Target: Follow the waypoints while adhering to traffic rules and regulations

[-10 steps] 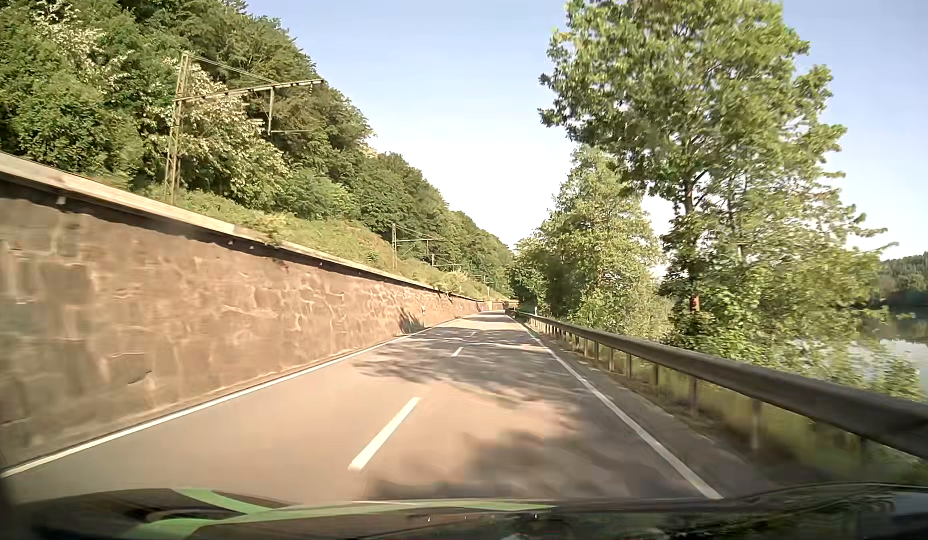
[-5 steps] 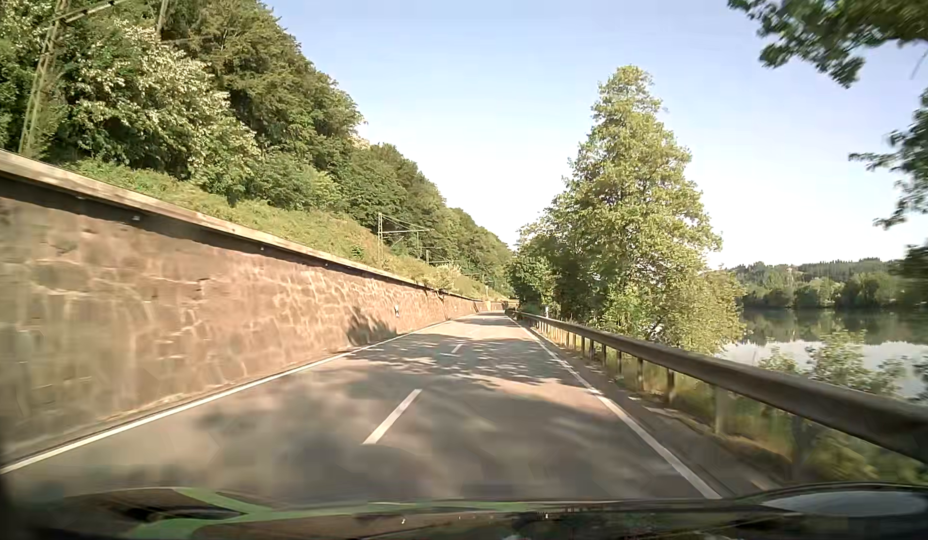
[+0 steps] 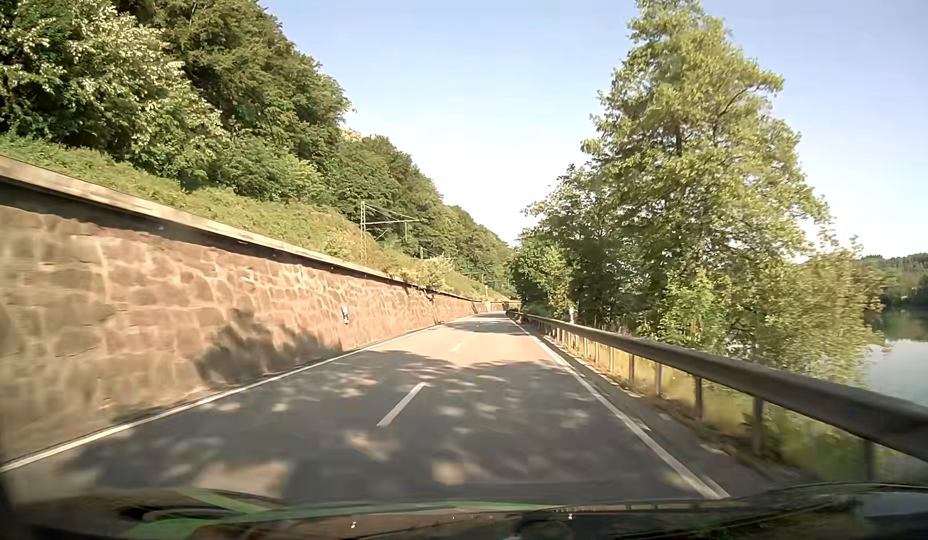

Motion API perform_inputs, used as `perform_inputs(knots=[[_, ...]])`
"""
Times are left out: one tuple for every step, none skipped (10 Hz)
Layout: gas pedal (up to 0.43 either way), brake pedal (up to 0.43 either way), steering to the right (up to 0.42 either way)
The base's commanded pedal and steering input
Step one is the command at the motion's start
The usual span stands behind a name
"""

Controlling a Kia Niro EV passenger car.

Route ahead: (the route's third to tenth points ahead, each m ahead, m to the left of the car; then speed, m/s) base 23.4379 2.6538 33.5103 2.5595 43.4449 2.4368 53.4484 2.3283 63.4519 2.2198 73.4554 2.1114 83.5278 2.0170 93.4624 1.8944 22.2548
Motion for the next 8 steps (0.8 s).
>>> perform_inputs(knots=[[0.248,0.000,-0.002],[0.248,0.000,-0.002],[0.228,0.000,-0.002],[0.228,0.000,-0.003],[0.228,0.000,-0.003],[0.228,0.000,-0.003],[0.228,0.000,-0.003],[0.240,0.000,-0.003]])
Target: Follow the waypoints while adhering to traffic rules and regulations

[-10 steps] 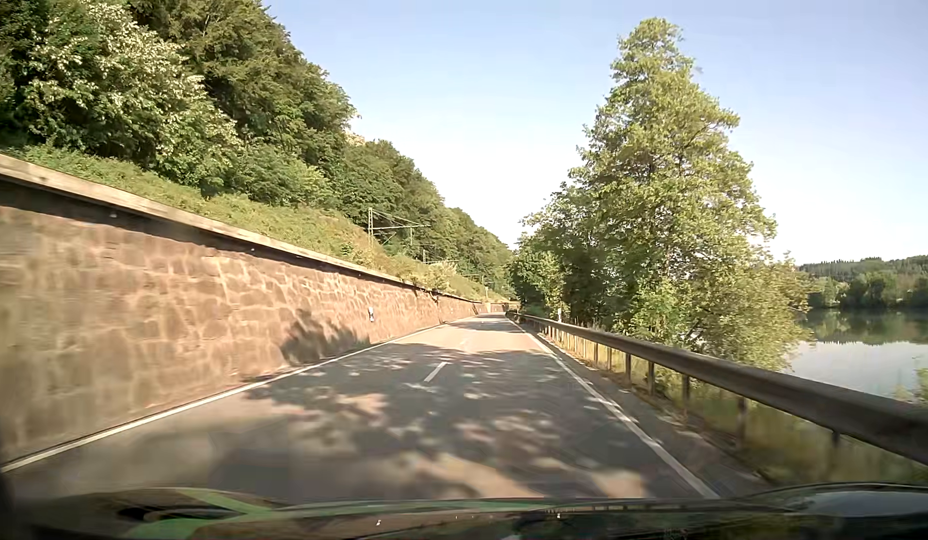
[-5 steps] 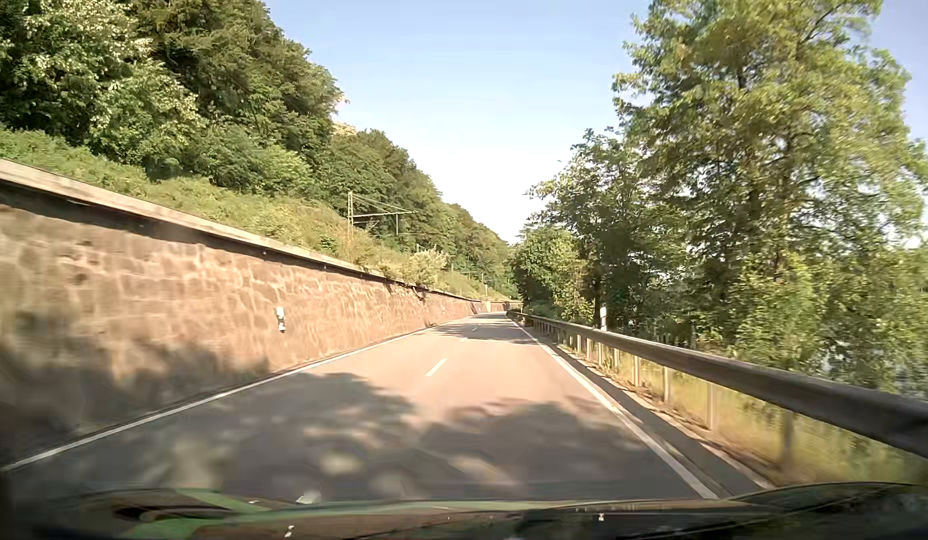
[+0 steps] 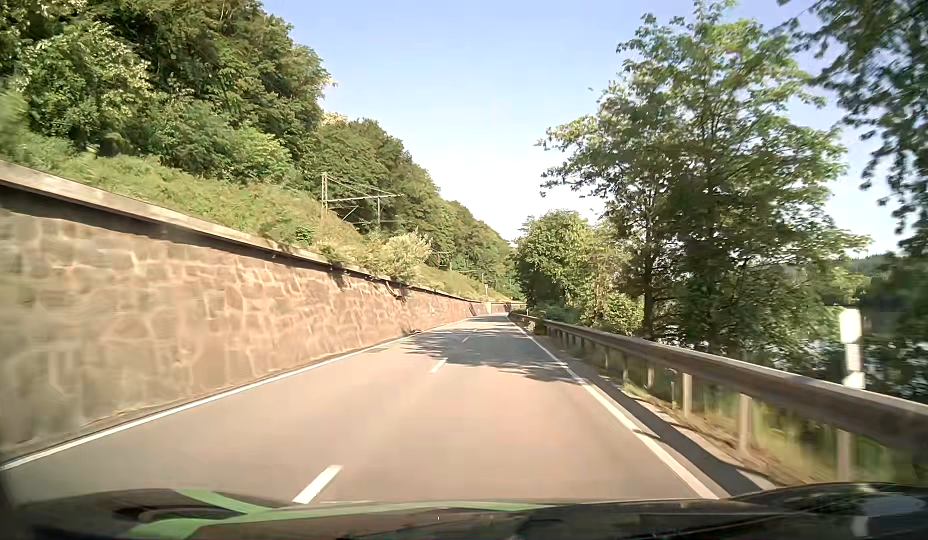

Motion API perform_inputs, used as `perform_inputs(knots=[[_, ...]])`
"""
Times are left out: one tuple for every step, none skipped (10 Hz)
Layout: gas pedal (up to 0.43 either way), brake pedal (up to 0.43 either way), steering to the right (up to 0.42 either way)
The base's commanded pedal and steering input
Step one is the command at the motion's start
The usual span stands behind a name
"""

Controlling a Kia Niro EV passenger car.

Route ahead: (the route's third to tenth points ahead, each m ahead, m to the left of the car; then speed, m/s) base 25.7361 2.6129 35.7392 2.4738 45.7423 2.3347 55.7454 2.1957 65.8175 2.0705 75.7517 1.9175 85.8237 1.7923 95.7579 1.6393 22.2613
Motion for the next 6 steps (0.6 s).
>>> perform_inputs(knots=[[0.240,0.000,-0.003],[0.240,0.000,-0.003],[0.240,0.000,0.000],[0.240,0.000,0.000],[0.228,0.000,0.000],[0.220,0.000,0.000]])
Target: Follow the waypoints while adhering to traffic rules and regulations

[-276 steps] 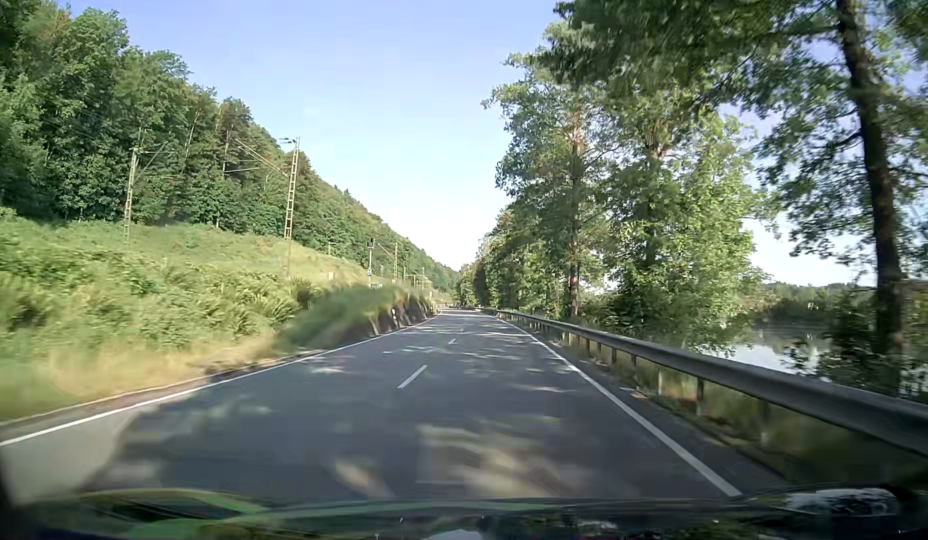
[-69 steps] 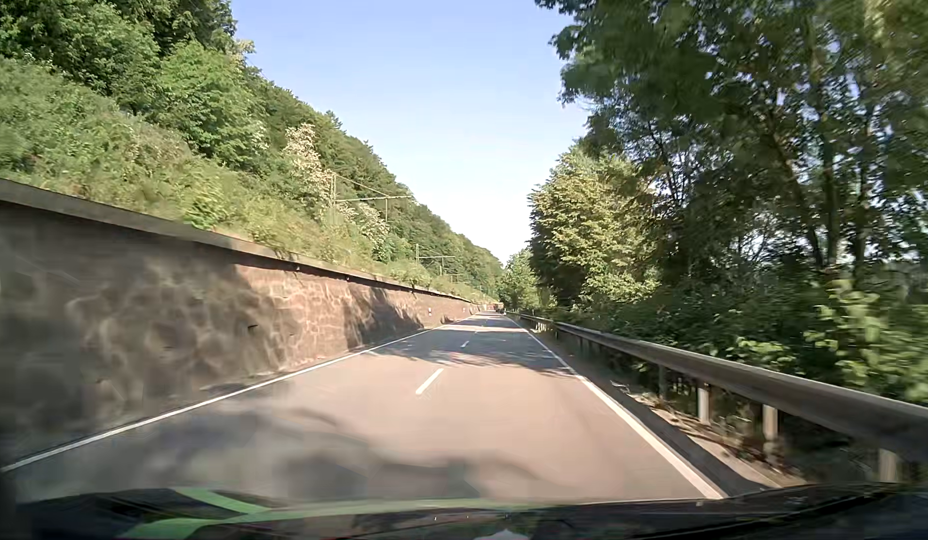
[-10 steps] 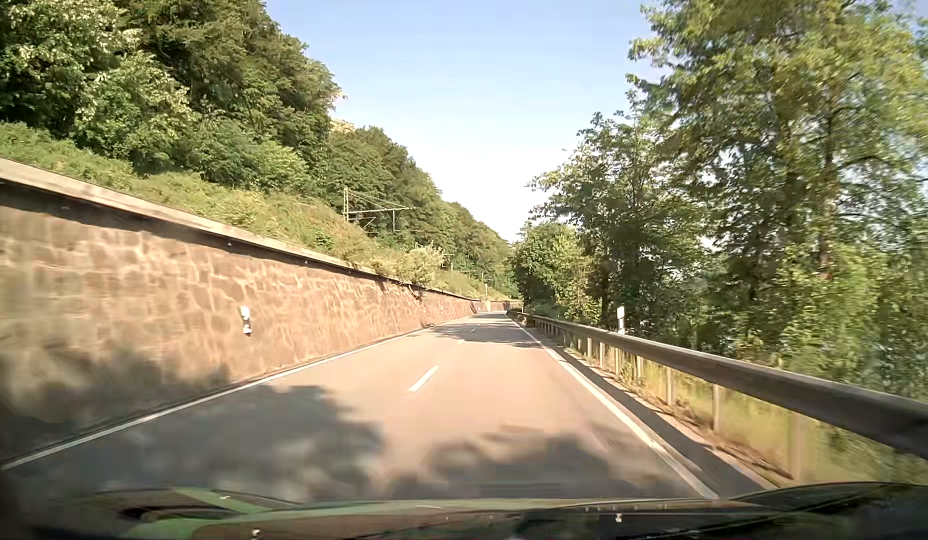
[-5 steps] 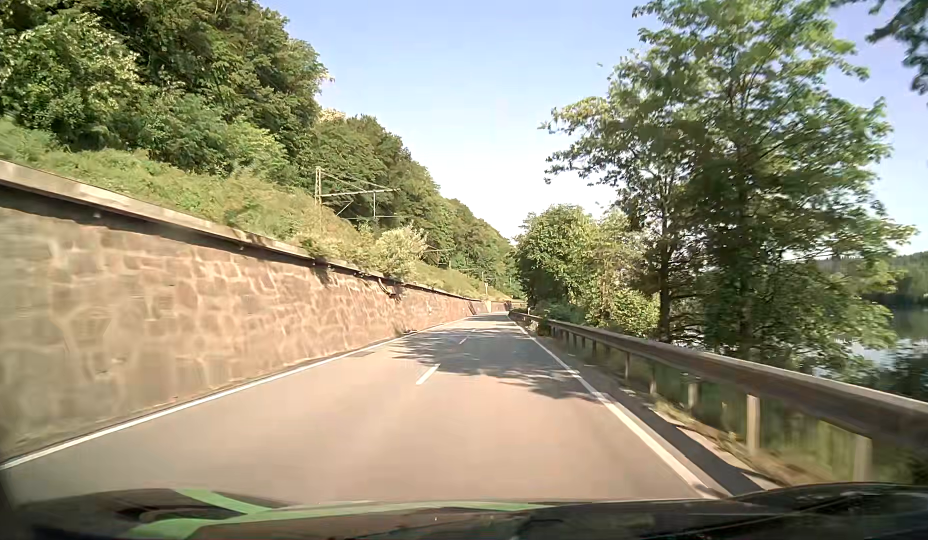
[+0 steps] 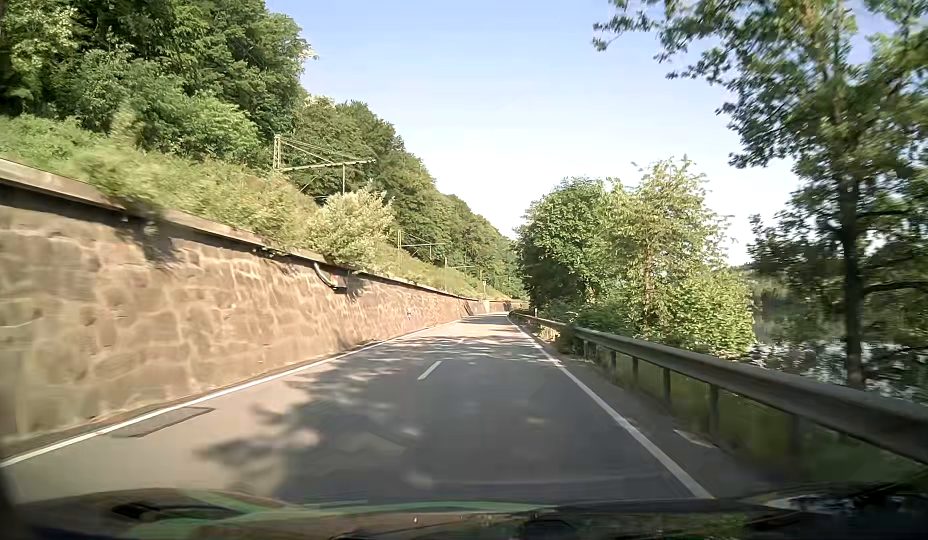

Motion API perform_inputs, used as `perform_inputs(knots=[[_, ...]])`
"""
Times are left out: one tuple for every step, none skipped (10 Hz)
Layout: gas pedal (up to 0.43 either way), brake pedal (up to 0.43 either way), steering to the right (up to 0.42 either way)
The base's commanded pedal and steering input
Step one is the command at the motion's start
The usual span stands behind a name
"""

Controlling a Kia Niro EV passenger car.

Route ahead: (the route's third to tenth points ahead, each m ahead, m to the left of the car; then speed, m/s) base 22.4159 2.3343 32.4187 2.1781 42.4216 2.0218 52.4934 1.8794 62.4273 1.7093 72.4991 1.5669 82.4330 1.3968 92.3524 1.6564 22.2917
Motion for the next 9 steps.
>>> perform_inputs(knots=[[0.220,0.000,-0.001],[0.220,0.000,-0.003],[0.220,0.000,-0.004],[0.228,0.000,-0.004],[0.228,0.000,-0.004],[0.240,0.000,-0.004],[0.240,0.000,-0.004],[0.240,0.000,-0.004],[0.228,0.000,-0.003]])
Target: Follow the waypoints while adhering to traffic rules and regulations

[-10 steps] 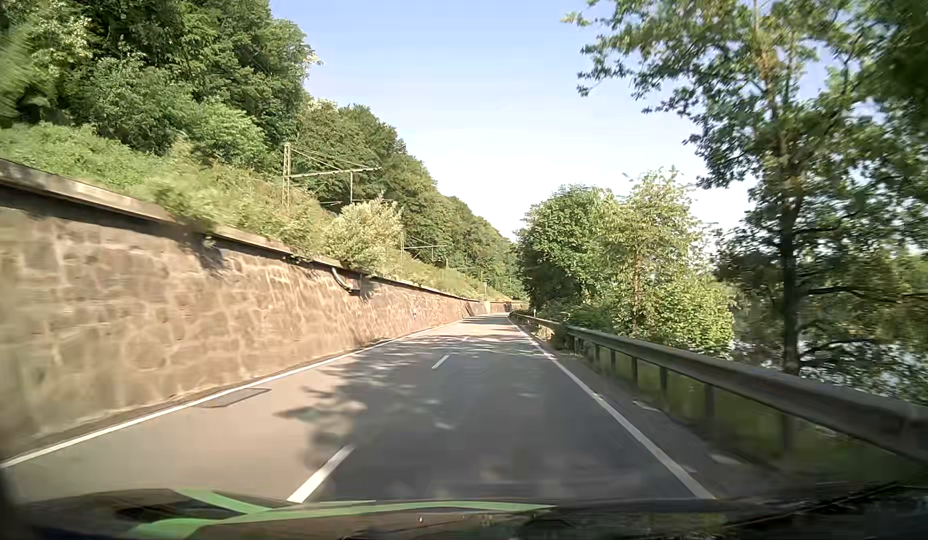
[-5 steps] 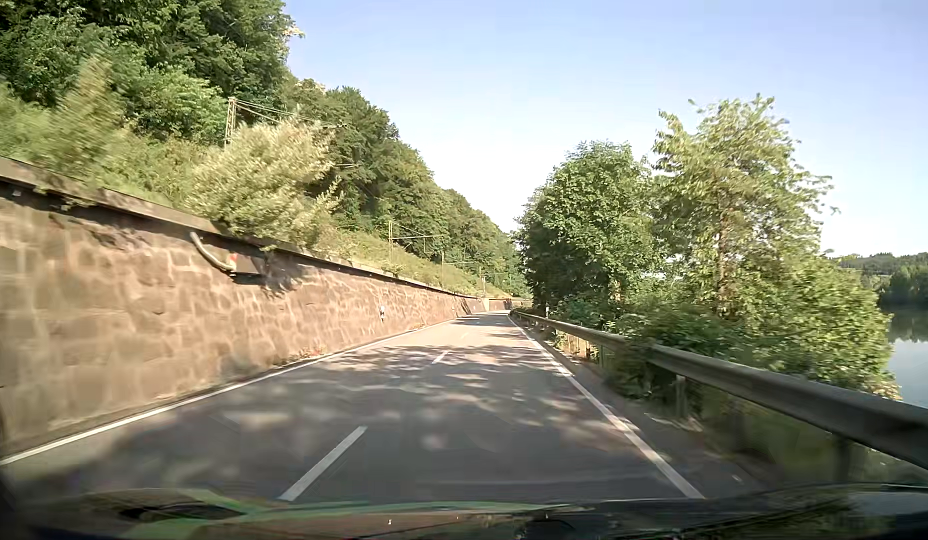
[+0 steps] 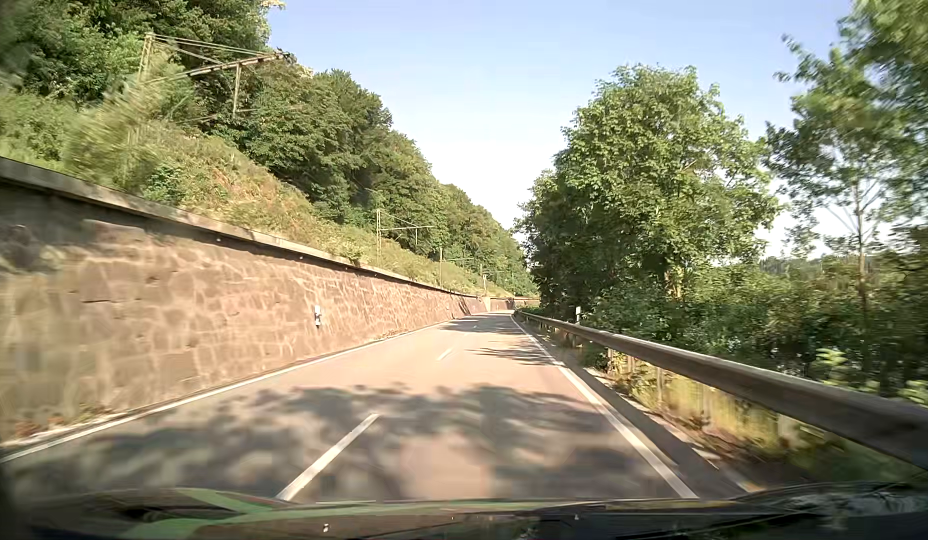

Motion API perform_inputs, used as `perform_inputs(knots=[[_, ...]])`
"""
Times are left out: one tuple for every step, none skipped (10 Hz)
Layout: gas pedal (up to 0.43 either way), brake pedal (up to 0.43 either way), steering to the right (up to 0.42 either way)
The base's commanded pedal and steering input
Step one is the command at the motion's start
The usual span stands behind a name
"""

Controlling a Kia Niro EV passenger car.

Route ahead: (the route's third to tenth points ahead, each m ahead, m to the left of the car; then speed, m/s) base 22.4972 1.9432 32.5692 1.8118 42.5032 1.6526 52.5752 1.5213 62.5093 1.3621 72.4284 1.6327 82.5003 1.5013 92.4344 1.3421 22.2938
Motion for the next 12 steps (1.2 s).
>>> perform_inputs(knots=[[0.209,0.000,-0.002],[0.209,0.000,-0.002],[0.209,0.000,-0.002],[0.209,0.000,-0.002],[0.209,0.000,-0.002],[0.209,0.000,-0.002],[0.209,0.000,-0.001],[0.209,0.000,-0.001],[0.177,0.000,-0.001],[0.177,0.000,-0.001],[0.177,0.000,-0.001],[0.177,0.000,-0.001]])
